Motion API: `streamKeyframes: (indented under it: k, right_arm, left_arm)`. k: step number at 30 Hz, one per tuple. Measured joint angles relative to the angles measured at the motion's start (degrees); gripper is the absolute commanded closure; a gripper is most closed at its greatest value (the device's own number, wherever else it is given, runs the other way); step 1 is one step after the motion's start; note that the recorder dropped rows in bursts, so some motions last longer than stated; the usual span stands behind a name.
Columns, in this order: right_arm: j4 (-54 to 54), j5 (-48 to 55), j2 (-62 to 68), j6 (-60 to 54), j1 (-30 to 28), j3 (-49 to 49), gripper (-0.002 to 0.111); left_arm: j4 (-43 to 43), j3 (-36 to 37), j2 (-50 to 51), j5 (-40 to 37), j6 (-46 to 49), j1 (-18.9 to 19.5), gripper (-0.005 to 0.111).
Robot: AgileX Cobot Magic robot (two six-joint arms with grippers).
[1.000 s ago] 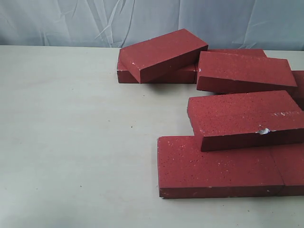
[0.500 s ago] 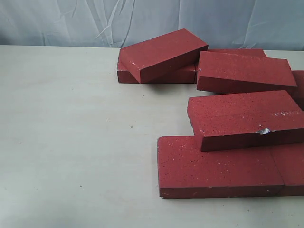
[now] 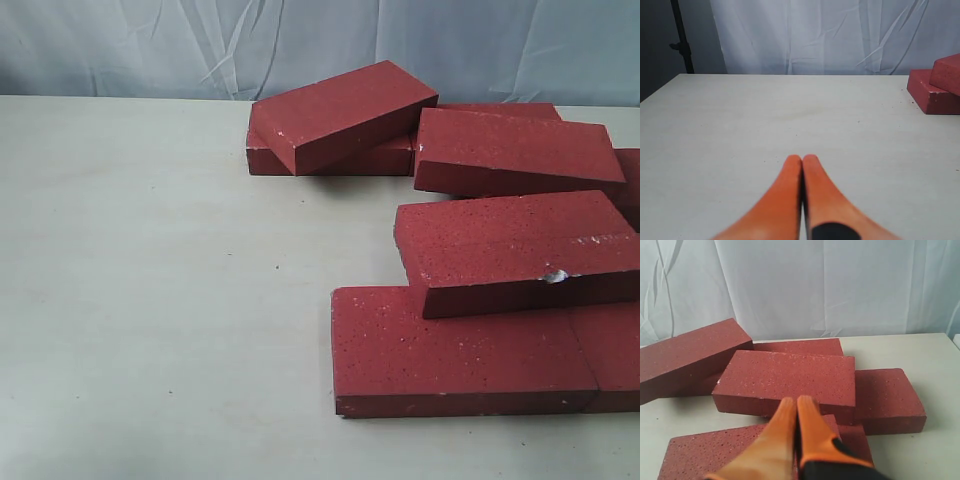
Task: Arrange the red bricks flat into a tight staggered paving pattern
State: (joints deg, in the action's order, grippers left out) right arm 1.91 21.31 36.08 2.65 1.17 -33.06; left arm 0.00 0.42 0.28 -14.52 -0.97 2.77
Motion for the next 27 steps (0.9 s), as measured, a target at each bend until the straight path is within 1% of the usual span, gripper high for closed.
streamKeyframes:
  k: [9,16,27]
  right_arm:
    - [0.0,0.3,1.0,0.0,0.0,-0.1,0.109]
    - [0.0,0.8,6.0,0.0,0.0,-0.3,0.109]
    - [0.0,8.3,19.4,0.0,0.0,-8.8,0.109]
  left_arm:
    - [0.0,0.0,0.0,0.1,0.0,0.0,0.107]
    - [0.0,0.0,0.0,0.1,0.0,0.0,0.107]
    - [0.0,0.0,0.0,0.1,0.0,0.0,0.107]
